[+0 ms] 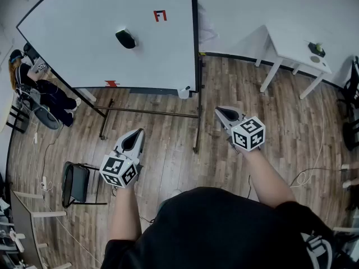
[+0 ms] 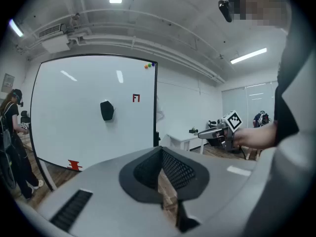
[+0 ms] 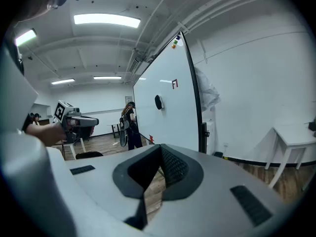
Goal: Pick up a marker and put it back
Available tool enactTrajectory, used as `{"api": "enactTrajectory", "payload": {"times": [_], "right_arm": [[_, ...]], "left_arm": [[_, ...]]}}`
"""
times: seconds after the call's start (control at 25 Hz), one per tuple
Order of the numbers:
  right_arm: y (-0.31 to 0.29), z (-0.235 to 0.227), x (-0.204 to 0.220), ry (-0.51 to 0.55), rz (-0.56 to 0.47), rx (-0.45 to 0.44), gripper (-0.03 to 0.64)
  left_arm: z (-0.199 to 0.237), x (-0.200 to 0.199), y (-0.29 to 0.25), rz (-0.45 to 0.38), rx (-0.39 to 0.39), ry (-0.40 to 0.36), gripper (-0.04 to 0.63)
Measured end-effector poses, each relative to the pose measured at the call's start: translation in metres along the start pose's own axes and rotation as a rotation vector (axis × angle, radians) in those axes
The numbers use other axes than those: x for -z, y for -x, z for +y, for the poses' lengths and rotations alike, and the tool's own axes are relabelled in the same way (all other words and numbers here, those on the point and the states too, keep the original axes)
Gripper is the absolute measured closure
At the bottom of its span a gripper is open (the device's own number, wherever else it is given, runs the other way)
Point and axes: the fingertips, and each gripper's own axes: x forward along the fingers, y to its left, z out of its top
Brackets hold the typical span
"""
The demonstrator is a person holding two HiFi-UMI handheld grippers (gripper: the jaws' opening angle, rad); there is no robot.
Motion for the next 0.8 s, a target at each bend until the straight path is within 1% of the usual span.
{"api": "enactTrajectory", "payload": {"times": [0.28, 0.44, 0.6, 0.8], "right_arm": [[0.011, -0.006, 0.005, -0.002, -0.003, -0.012, 0.621], [0.015, -0.017, 0.0, -0.004, -0.025, 0.002, 0.621], [0.009, -0.026, -0.001, -0.008, -0.033, 0.02, 0.621], [-0.013, -0.033, 0.005, -0.026, -0.031, 0.062, 0.621]], "left_arm": [[-0.019, -0.003, -0.007, 0.003, -0.003, -0.009, 0.584], [-0.023, -0.003, -0.011, 0.006, 0.001, -0.019, 0.584], [-0.018, 0.001, -0.017, 0.007, 0.007, -0.015, 0.584], [0.003, 0.006, -0.032, -0.001, 0.028, 0.0, 0.584]]}}
